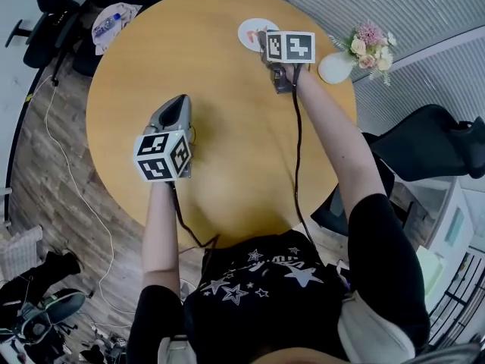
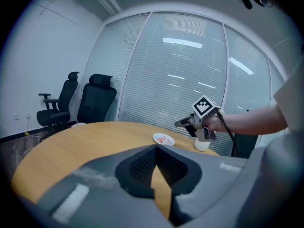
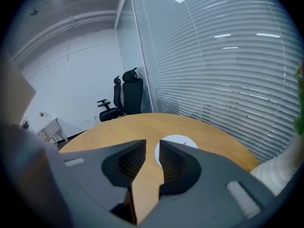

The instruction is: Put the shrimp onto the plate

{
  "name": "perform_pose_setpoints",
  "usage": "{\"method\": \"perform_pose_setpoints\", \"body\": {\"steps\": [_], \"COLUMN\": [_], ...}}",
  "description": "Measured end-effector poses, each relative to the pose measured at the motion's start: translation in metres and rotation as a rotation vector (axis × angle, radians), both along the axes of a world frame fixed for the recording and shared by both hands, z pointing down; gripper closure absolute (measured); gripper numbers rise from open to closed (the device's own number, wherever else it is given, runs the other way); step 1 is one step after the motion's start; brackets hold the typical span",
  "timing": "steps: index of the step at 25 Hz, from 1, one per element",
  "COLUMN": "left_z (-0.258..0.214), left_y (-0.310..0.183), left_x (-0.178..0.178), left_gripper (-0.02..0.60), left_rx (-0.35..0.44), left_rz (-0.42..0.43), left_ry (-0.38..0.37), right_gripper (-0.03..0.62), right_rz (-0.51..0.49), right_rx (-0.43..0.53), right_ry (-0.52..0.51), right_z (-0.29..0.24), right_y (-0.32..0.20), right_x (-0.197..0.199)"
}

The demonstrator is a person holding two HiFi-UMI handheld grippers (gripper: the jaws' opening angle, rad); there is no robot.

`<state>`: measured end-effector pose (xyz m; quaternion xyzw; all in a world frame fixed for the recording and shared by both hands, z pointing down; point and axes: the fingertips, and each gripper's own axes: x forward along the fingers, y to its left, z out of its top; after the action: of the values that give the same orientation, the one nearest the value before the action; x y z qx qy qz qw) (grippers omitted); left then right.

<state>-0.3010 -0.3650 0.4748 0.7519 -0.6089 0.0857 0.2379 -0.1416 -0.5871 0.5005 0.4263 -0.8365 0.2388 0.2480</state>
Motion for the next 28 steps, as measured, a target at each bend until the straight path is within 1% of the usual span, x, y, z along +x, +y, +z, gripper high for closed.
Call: {"method": "perform_pose_setpoints", "body": {"steps": [9,13,16,19,21,28], "left_z": [-0.050,-0.067,-0.077,-0.087,-0.091,-0.108], "left_y": [0.036,0.052,0.067,0.083,0.096,0.145], "left_x": [0.040,0.060,0.079,0.094,0.103,0.139], "left_gripper": [0.580,0.580,0.580,0.580,0.580,0.580], "left_rx": [0.068,0.096,0.110,0.121,0.125,0.155], "left_rz": [-0.010,-0.013,-0.013,-0.030,-0.045,-0.062], "left_ry": [-0.046,-0.061,-0.071,-0.075,-0.073,-0.092], "right_gripper": [0.511,0.528,0.528,0.528,0.543,0.554], "right_rz": [-0.120,-0.150,-0.172,-0.194,-0.196,-0.216], "right_rx": [0.111,0.149,0.151,0.160,0.171,0.188], "right_ry": [-0.073,-0.113,-0.142,-0.164,-0.172,-0.190], "right_z": [-0.073,-0.096,-0.108,-0.117,-0.121,-0.119], "right_y": [0.060,0.086,0.107,0.128,0.144,0.205], "right_x": [0.005,0.014,0.030,0.047,0.062,0.110]}}
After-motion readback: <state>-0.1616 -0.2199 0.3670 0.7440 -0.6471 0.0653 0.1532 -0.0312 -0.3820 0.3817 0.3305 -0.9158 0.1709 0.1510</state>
